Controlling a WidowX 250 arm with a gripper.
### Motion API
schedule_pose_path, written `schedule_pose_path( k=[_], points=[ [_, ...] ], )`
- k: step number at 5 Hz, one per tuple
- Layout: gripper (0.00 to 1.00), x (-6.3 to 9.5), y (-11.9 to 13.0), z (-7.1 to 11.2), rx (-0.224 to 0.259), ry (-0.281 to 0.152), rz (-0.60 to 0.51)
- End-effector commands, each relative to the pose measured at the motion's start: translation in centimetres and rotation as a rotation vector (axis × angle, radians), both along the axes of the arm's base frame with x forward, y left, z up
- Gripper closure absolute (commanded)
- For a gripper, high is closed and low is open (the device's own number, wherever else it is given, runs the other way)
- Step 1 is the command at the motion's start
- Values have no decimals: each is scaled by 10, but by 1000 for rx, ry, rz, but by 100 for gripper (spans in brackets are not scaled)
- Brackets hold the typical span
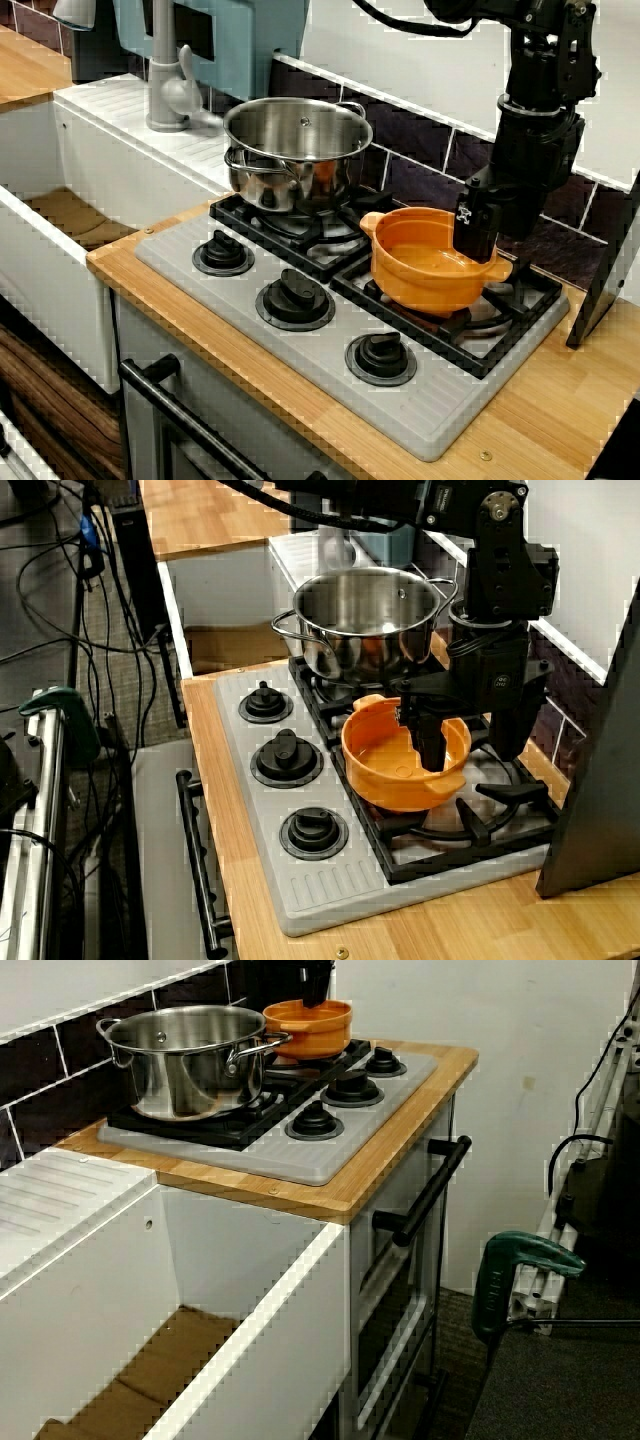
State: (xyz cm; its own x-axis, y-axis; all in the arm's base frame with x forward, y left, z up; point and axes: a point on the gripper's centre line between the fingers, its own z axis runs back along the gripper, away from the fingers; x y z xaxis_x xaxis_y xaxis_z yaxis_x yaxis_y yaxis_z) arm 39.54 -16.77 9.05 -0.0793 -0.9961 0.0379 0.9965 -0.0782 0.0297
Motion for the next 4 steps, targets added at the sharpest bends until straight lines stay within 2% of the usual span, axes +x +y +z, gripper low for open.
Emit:
schedule_pose_path(
  k=[1, 2, 3, 4],
  points=[
    [0, 1, 11, 11, -22, -65, 34],
    [0, 3, 11, 6, -6, -82, 82],
    [0, 6, 12, 2, 17, -76, 101],
    [100, 7, 10, -4, 42, -71, 128]
  ],
)
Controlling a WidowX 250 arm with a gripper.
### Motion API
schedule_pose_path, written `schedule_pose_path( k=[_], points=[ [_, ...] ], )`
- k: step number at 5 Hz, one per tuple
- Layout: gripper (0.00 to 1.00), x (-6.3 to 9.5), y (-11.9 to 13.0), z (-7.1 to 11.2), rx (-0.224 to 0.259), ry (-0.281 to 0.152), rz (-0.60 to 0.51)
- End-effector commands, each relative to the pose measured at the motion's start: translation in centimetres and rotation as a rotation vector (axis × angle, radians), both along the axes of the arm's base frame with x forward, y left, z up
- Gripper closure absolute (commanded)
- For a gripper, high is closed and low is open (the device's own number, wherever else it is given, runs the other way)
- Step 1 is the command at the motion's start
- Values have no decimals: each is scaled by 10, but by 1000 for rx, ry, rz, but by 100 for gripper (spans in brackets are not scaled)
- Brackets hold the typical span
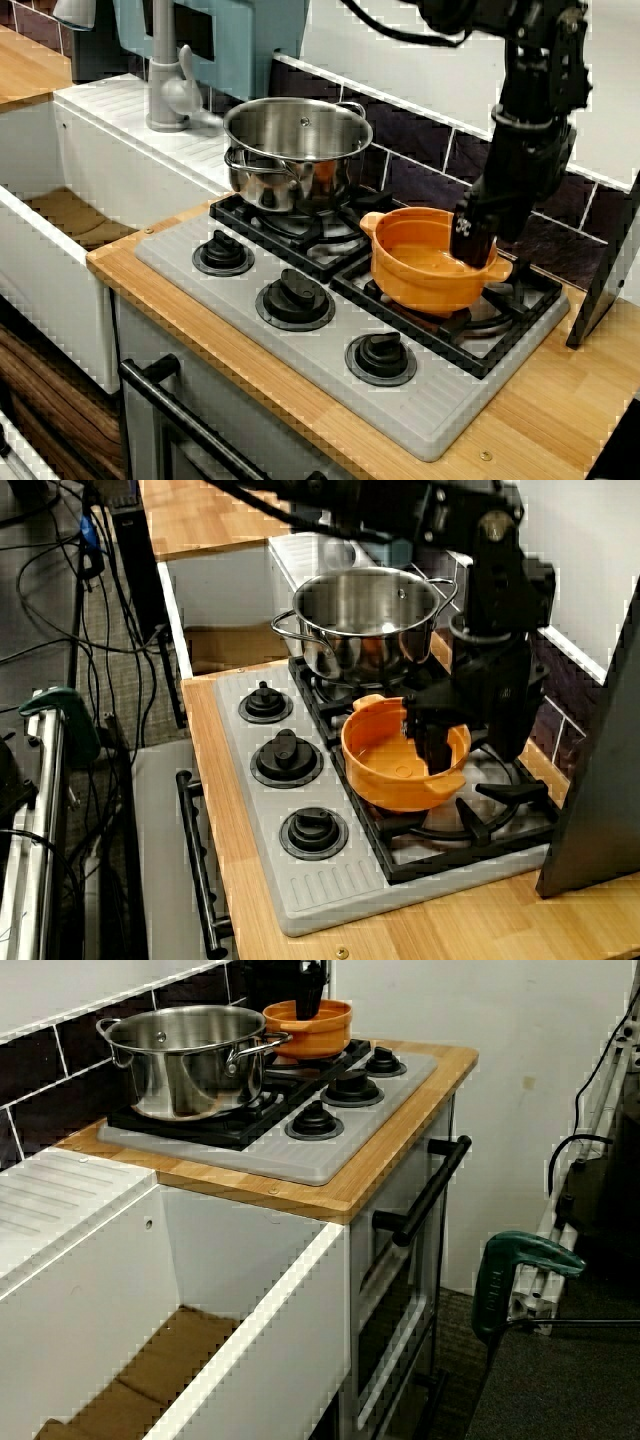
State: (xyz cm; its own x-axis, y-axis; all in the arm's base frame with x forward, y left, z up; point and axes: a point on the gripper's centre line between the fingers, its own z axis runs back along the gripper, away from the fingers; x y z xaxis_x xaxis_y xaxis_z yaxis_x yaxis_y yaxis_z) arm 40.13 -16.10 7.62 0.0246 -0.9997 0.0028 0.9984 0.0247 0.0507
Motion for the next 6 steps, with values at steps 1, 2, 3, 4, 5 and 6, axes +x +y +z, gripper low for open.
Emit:
schedule_pose_path(
  k=[1, 2, 3, 4, 5, 6],
  points=[
    [100, -1, 2, 10, 12, -47, 18],
    [100, -3, 1, 10, 19, -51, 18],
    [100, -7, 5, 21, 6, -69, 37],
    [100, -12, 21, 45, -35, -82, 93],
    [100, -13, 43, 65, -80, -54, 194],
    [100, -14, 59, 78, -92, -55, 272]
  ],
)
